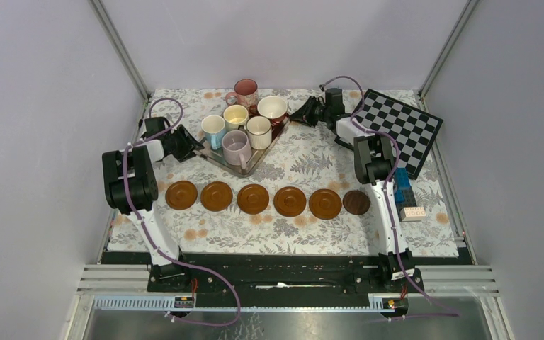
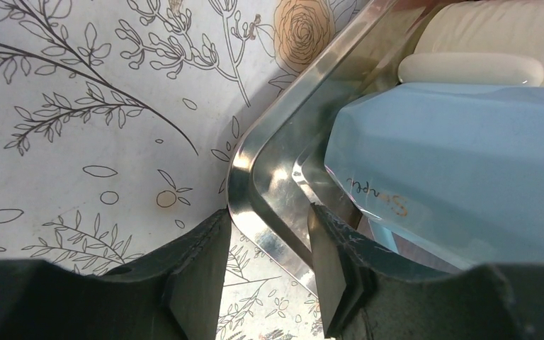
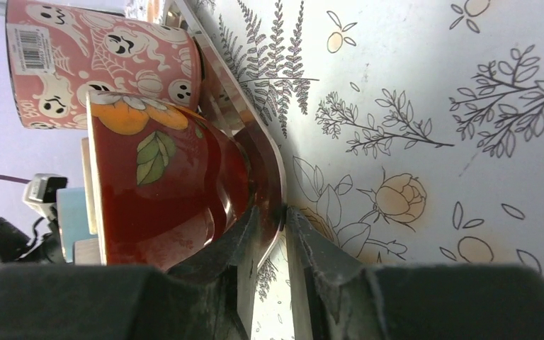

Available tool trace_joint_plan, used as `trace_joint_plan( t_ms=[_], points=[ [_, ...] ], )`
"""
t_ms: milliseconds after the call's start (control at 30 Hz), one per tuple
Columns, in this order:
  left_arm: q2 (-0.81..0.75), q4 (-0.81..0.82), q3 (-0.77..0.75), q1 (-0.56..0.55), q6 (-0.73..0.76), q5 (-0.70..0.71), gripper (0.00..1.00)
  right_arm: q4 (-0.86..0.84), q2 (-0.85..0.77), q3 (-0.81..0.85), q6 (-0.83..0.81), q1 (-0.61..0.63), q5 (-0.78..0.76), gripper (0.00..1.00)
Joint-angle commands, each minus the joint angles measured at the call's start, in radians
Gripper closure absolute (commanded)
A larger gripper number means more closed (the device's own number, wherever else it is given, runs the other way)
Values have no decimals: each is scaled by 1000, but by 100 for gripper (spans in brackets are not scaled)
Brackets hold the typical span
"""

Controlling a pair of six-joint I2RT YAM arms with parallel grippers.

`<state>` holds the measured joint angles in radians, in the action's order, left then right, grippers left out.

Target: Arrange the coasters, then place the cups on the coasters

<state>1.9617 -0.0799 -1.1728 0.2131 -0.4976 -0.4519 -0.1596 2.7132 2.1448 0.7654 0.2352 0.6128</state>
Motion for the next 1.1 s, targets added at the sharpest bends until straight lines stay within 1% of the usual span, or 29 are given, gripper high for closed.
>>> trace_joint_plan(
  t_ms=[0, 133, 233, 367, 433, 533, 633, 767, 900, 1067],
  points=[
    [46, 4, -29, -11, 27, 10, 51, -5, 73, 31, 78, 23, 61, 73],
    [56, 0, -40, -12, 28, 10, 51, -9, 78, 41, 87, 23, 69, 74],
    [57, -1, -44, -15, 31, 12, 51, 27, 78, 60, 63, 24, 53, 75],
    [54, -2, -44, -21, 38, 8, 52, 61, 66, 57, 24, 26, 24, 79],
    [58, -5, -50, -21, 40, 3, 52, 67, 73, 68, 28, 26, 36, 85],
    [61, -9, -61, -23, 48, 7, 53, 63, 61, 43, 27, 26, 42, 100],
    [68, -10, -70, -25, 57, 11, 54, 30, 15, -34, 18, 26, 40, 100],
    [83, -10, -88, -27, 66, 15, 55, -39, -76, -192, 7, 25, 20, 100],
    [100, -18, -118, -38, 78, 24, 58, -72, -163, -348, -21, 25, -15, 100],
    [126, -29, -160, -56, 86, 26, 58, -92, -281, -536, -38, 25, -51, 100]
  ],
)
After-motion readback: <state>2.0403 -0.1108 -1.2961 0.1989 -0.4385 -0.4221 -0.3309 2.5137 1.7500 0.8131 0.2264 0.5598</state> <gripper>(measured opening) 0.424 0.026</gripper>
